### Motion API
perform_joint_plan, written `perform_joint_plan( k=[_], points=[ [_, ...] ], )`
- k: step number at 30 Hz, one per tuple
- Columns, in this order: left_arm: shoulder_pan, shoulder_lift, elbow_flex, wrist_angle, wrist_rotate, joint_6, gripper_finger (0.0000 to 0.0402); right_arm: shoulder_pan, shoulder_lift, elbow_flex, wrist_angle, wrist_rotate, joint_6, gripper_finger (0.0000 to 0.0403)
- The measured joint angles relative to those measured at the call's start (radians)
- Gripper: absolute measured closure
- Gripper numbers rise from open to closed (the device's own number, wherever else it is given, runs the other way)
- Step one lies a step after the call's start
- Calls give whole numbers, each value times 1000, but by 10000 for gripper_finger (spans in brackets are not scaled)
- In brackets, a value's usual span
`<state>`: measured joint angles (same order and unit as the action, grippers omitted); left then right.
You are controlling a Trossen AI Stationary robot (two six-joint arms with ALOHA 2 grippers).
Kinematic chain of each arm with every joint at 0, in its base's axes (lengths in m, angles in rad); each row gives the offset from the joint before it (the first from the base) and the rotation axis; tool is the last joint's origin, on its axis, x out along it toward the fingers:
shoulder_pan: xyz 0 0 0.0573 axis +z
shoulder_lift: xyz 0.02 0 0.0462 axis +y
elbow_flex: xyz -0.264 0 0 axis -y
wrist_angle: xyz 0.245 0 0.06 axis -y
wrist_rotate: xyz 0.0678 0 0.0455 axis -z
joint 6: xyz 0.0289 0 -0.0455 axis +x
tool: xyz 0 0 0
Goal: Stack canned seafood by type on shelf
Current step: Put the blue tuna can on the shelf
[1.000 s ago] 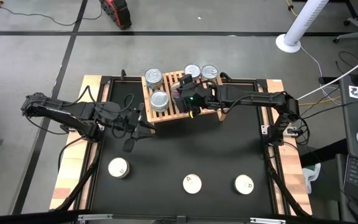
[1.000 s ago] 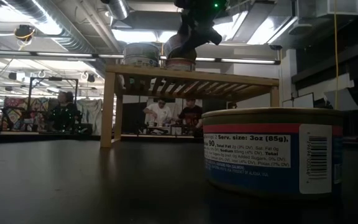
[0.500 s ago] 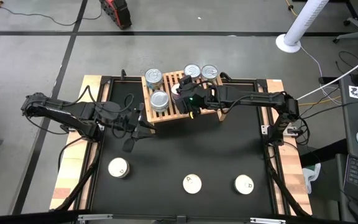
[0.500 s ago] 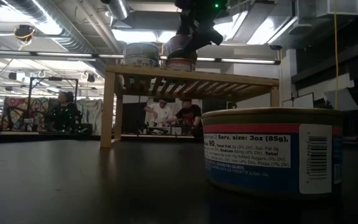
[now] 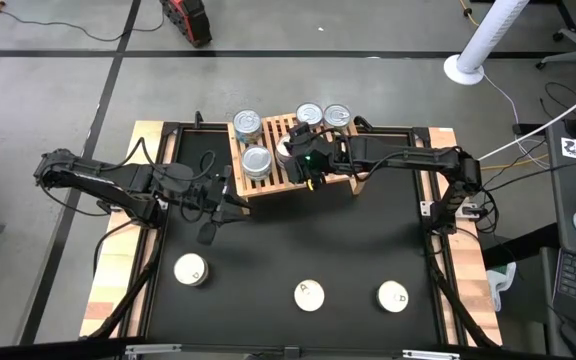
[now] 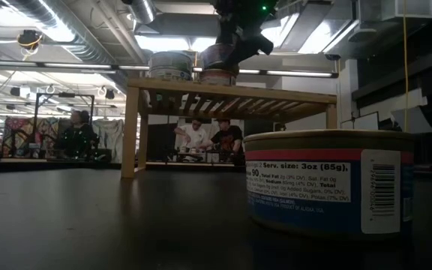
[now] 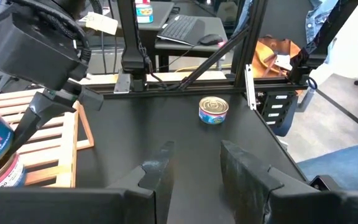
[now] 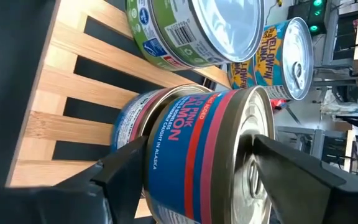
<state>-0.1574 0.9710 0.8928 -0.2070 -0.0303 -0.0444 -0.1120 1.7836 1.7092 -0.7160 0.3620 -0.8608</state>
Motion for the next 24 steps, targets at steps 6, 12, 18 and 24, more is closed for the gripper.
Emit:
perform_joint_plan(
  k=[6, 12, 18, 24],
  points=[
    [0, 0, 0, 0, 0, 0, 279, 0, 0, 40, -26, -36, 0, 117],
    [0, 0, 0, 0, 0, 0, 279, 0, 0, 85, -61, -75, 17, 117],
    [0, 0, 0, 0, 0, 0, 279, 0, 0, 85, -108, -72, 19, 117],
    [0, 0, 0, 0, 0, 0, 279, 45, -22, 98, -127, -57, 28, 117]
  ],
)
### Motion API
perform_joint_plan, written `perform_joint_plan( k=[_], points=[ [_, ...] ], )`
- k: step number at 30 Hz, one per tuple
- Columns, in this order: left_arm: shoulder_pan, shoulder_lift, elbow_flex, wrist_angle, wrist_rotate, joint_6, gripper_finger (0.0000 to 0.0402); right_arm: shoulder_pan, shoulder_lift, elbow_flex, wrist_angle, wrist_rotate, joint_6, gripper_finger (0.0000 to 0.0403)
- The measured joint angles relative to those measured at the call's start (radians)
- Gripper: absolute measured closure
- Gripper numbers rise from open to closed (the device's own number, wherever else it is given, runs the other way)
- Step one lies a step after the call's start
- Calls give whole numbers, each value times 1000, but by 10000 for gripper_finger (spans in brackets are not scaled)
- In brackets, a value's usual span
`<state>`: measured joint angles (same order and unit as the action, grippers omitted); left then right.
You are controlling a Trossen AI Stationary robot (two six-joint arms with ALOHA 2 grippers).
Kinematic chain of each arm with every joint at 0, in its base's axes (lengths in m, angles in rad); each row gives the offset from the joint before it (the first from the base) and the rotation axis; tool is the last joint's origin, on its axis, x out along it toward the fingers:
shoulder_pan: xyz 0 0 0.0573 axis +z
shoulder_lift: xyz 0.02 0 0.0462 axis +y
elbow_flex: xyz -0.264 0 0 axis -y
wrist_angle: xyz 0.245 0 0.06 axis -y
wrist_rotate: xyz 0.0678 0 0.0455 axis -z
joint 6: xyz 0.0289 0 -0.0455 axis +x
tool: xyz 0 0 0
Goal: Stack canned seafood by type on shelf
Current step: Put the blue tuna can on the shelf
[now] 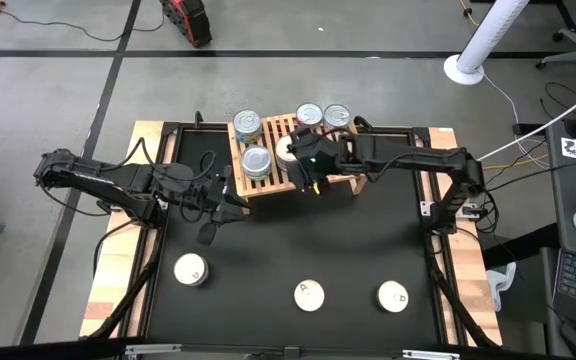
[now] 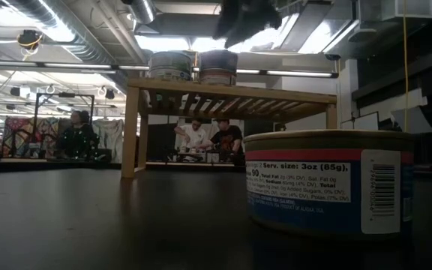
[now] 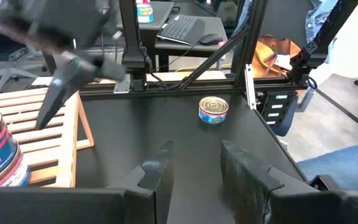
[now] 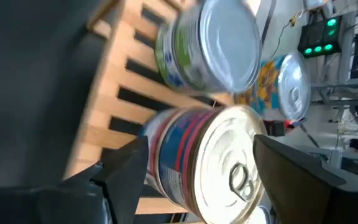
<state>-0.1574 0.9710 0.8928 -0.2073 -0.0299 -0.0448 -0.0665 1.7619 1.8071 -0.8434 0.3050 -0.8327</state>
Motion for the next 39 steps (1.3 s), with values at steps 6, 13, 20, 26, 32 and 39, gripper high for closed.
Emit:
perform_joint_plan(
  k=[6, 13, 20, 26, 32, 39],
  points=[
    [-4, 0, 0, -19, 0, -5, 279, 79, -8, 69, -38, 5, 104, 117],
    [-32, 63, 0, -35, -1, 1, 279, 169, -10, 81, -82, 3, 300, 117],
    [-71, 242, -1, 70, 0, 102, 279, 265, -10, 81, -265, -5, 443, 117],
    [-126, 400, 0, 245, 30, 223, 279, 345, -10, 81, -381, -110, 784, 117],
    [-194, 555, 59, 279, 37, 321, 279, 457, -9, 42, -358, -118, 934, 117],
    [-252, 737, 168, 279, 37, 422, 279, 566, -9, -98, -211, -33, 1003, 117]
  ],
)
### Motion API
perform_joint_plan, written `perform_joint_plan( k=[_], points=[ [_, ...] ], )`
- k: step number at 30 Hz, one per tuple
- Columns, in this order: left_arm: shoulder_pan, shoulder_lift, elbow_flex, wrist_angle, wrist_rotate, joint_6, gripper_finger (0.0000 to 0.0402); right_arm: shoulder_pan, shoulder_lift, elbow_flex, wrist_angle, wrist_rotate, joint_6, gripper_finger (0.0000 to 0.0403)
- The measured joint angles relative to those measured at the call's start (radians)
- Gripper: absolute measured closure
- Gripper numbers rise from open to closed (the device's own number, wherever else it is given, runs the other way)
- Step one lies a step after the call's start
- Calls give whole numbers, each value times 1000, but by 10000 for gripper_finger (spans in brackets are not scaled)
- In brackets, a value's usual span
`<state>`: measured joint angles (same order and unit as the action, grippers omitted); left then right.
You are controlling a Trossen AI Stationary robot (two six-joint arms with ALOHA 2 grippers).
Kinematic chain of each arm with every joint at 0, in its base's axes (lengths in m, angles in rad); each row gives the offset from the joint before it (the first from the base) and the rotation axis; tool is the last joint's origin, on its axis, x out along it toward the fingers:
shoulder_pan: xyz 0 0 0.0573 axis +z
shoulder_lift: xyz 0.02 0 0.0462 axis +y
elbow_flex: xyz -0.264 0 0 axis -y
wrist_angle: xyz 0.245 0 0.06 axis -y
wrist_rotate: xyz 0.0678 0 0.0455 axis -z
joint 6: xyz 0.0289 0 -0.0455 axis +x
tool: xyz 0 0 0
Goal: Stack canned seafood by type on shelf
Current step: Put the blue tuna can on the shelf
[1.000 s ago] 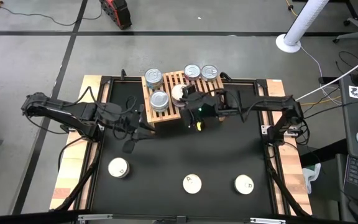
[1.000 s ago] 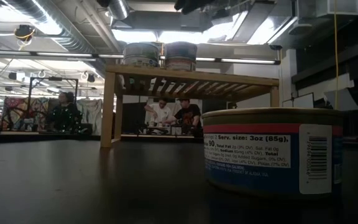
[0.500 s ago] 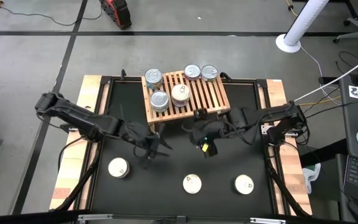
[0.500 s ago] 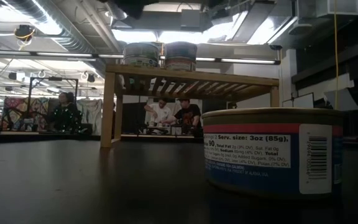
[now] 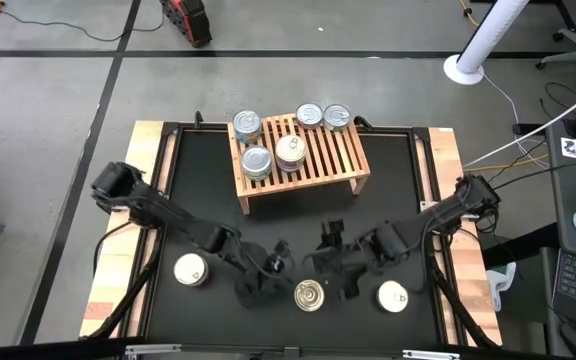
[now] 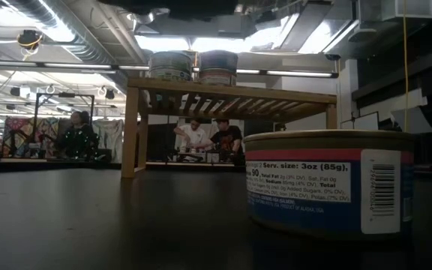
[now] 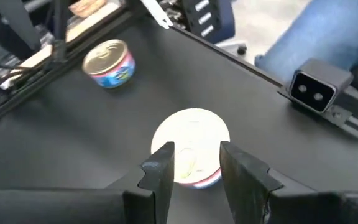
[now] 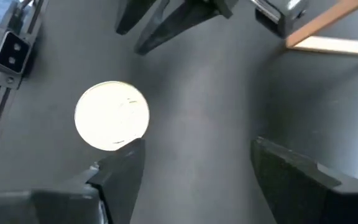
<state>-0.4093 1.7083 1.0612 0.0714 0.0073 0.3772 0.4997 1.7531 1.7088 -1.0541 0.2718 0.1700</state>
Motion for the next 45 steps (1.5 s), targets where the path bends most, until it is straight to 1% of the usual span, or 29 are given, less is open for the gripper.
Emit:
perform_joint_plan(
  k=[4, 8, 13, 15, 20, 27, 30, 33, 40, 45],
  points=[
    [-19, 84, 50, -2, 0, 43, 279, 37, 0, -84, 48, -9, 90, 117],
    [-36, 151, 78, -2, 0, 92, 279, 74, 0, -164, 119, -52, 144, 117],
    [-49, 218, 100, 3, -9, 150, 279, 114, 0, -253, 278, -103, 174, 117],
    [-50, 241, 109, 6, -12, 170, 279, 127, 0, -285, 346, -108, 174, 117],
    [-50, 298, 126, 76, -19, 228, 279, 144, 0, -326, 437, -108, 174, 117],
    [-50, 315, 131, 59, -24, 259, 279, 142, 0, -331, 463, -106, 178, 117],
    [-50, 315, 131, 41, -62, 271, 281, 142, 0, -331, 464, -99, 178, 117],
    [-49, 315, 131, 14, -87, 292, 295, 142, 0, -331, 464, -99, 178, 117],
    [-50, 312, 132, -14, -133, 289, 346, 142, 0, -331, 466, -98, 178, 117],
    [-50, 312, 133, -5, -158, 237, 391, 142, 0, -331, 469, -98, 177, 117]
  ],
)
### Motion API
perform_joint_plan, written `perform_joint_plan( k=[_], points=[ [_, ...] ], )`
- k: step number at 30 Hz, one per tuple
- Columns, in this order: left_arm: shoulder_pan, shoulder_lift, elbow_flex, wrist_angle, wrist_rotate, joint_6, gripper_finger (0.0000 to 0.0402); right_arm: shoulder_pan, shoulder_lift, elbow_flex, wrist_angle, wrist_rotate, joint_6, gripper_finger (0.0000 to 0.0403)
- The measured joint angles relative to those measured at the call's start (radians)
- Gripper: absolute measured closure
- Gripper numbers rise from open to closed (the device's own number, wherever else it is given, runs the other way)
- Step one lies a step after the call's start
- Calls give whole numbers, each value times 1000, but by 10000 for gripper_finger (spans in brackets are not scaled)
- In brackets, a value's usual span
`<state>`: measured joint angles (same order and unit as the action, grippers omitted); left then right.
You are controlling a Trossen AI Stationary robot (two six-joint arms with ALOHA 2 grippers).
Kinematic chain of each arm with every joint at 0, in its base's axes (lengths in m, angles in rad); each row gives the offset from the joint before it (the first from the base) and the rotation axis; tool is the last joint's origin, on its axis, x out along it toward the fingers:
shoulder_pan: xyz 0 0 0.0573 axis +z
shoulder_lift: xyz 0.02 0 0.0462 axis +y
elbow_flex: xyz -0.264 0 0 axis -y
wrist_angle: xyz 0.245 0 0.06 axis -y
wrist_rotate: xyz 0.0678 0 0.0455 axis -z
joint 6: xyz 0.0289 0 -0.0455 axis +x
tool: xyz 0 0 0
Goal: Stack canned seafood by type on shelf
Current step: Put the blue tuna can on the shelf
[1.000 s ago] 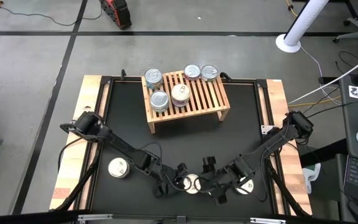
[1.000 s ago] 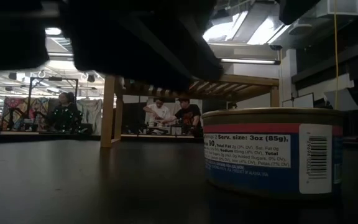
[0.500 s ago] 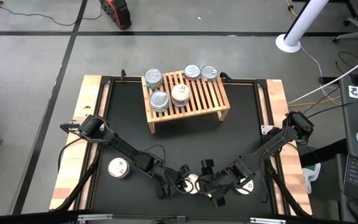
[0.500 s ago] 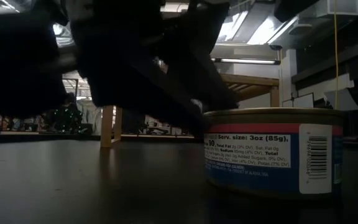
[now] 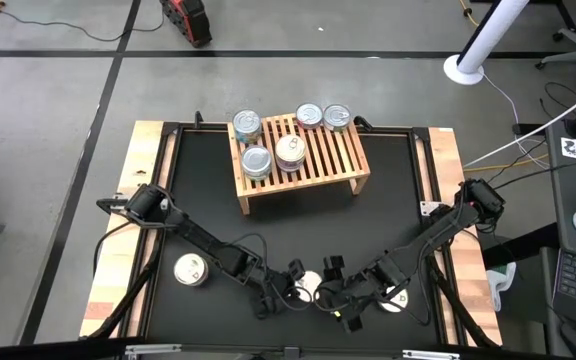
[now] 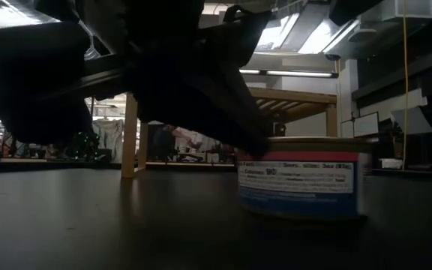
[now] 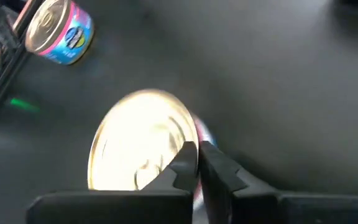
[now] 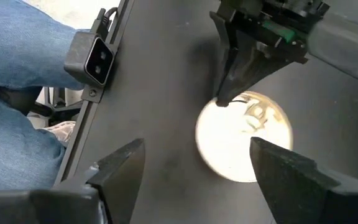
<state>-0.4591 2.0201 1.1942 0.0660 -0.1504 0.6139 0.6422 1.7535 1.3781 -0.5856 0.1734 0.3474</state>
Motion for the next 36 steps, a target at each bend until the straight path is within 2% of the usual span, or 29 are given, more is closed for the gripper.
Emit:
perform_joint_plan(
  k=[8, 20, 29, 36],
  points=[
    [1, -8, -2, 0, -19, -130, 399, 8, 0, 0, 0, 32, -7, 117],
    [11, -47, -4, -4, -27, -461, 401, 123, 12, 1, -15, 360, -46, 117],
    [42, -95, -4, 27, -27, -677, 401, 166, 132, 1, -27, 573, -68, 117],
    [73, -95, -4, 24, -27, -780, 401, 148, 212, 1, -11, 604, -60, 117]
  ],
)
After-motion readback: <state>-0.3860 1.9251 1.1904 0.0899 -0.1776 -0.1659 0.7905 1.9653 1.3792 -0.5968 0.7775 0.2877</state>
